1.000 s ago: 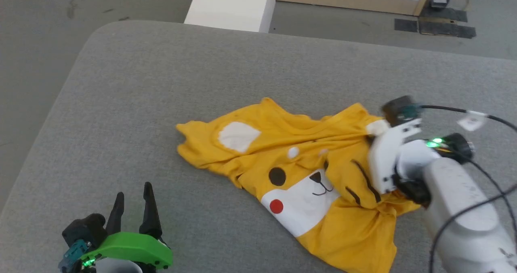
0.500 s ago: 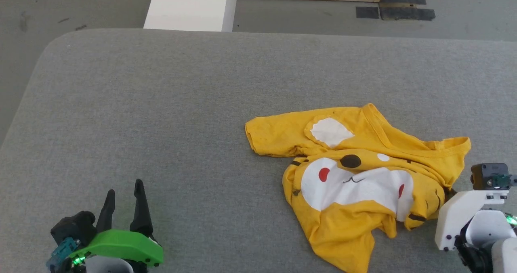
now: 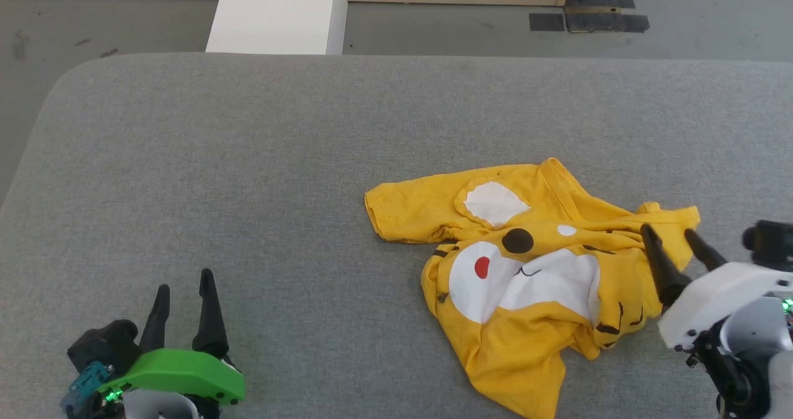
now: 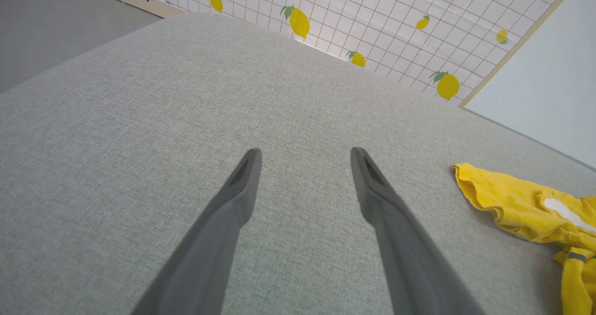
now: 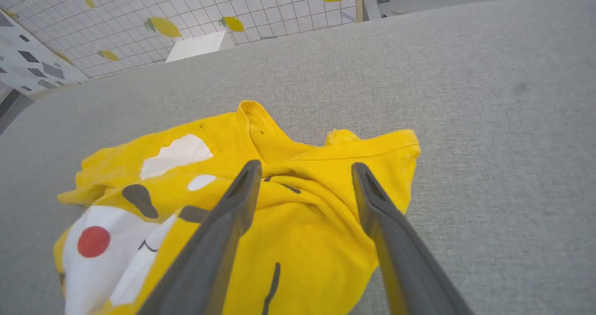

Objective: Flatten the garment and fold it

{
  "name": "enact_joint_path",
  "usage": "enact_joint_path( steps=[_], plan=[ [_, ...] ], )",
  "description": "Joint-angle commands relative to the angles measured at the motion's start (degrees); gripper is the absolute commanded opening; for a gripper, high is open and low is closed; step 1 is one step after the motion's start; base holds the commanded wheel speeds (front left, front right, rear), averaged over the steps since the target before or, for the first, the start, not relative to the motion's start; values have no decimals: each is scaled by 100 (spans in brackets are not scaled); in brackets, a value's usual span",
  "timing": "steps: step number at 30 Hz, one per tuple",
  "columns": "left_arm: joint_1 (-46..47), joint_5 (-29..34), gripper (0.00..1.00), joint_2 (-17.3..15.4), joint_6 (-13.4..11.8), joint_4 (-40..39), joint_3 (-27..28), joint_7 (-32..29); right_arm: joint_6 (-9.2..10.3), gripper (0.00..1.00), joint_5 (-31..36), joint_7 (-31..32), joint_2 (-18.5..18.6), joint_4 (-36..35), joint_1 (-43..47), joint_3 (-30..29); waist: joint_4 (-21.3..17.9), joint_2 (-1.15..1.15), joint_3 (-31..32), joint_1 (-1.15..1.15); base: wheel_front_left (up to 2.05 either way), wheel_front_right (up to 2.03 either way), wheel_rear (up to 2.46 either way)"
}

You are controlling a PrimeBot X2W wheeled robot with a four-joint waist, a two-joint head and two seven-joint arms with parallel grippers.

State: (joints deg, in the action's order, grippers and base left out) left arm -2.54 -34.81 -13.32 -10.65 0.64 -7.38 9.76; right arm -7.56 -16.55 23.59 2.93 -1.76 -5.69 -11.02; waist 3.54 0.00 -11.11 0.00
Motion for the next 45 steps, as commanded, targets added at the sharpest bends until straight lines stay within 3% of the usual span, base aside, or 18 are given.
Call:
enact_joint_path(
  steps=[1,9,12,19,21,26,29,30,33,45],
  plan=[
    [43,-17,100,-41,-21,-54,11,51,8,100,-131,-80,-3,-132,104,4,-4,0,21,0,0,0,0],
    [-44,170,100,-109,86,-426,-64,276,8,100,-133,-1400,-4,-799,867,249,-91,0,102,0,0,0,0],
    [-125,193,100,-95,119,-469,-98,321,8,100,-271,-2014,-4,-685,1176,489,-137,0,139,0,0,0,0],
    [-172,325,100,-185,93,-474,-210,261,8,100,-286,-2742,-5,-234,1576,1015,-283,0,297,0,0,0,0],
    [182,542,100,-409,188,-513,-413,-27,8,100,-204,-2809,-5,-244,1560,1019,-328,0,331,0,0,0,0],
    [1153,838,100,-599,434,-426,-863,-675,8,100,-151,-2814,-5,-255,1534,990,-350,0,306,0,0,0,0],
    [1871,883,100,-526,651,-166,-1167,-1104,8,100,-135,-2831,-5,-271,1501,1015,-390,0,227,0,0,0,0],
    [2484,829,100,-357,828,245,-1400,-1497,8,100,-158,-2862,-5,-280,1457,1053,-462,0,97,0,0,0,0],
    [2977,705,100,-180,980,843,-1627,-2048,8,100,-170,-2903,-5,-272,1396,1112,-572,0,-62,0,0,0,0],
    [3809,608,100,-250,1036,2734,-2013,-3883,8,100,-230,-3103,-5,-181,1183,1255,-1189,0,-624,0,0,0,0]
  ],
)
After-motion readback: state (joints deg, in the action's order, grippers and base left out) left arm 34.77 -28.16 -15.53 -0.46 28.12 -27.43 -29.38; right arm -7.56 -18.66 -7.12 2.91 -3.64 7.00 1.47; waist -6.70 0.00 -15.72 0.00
